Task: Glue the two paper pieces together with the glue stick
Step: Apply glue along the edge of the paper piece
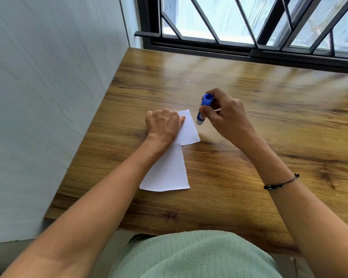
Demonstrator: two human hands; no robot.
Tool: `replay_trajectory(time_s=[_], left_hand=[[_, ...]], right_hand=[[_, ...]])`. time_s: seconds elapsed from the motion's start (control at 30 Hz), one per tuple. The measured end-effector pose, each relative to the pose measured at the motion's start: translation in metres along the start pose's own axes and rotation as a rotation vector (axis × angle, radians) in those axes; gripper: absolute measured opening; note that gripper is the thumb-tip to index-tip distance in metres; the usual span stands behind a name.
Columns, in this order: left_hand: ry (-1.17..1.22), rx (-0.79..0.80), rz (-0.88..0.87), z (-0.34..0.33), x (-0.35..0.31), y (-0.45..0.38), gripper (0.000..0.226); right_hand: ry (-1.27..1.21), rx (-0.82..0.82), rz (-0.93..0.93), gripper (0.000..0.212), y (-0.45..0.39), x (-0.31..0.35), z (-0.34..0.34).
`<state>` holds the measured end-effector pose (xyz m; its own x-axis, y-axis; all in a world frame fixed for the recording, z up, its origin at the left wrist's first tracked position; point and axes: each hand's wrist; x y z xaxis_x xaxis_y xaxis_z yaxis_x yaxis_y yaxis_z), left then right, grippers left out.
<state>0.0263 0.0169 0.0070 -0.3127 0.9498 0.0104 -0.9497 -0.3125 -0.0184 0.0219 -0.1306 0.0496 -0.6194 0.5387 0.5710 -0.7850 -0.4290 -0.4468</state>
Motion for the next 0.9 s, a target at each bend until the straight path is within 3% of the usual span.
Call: replay_trajectory(time_s=[0.2, 0.3, 0.43, 0.9], left_hand=[[0.133, -0.128, -0.100, 0.002, 0.007, 0.008, 0.039], [0.230, -0.055, -0.133, 0.003, 0.006, 0.012, 0.029], [0.233, 0.071, -0.125, 0.002, 0.004, 0.016, 0.032], [0.224, 0.161, -0.126, 0.009, 0.005, 0.016, 0.036]], right_hand=[[0.032, -0.053, -0.012, 0.025, -0.016, -0.005, -0.012], [0.040, -0.051, -0.028, 0.024, -0.025, -0.009, -0.024], [0.051, -0.057, -0.035, 0.024, -0.031, -0.015, -0.037], [0.074, 0.000, -0.024, 0.025, -0.043, -0.022, -0.047]])
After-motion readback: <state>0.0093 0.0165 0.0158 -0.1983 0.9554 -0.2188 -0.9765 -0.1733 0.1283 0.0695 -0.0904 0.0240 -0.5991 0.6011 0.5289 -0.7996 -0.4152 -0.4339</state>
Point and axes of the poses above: each hand's wrist, its own y-axis away from the middle knuckle, its own z-axis out of the back of the hand, x = y × z, and after that the axes turned 15 degrees about z, right-handed
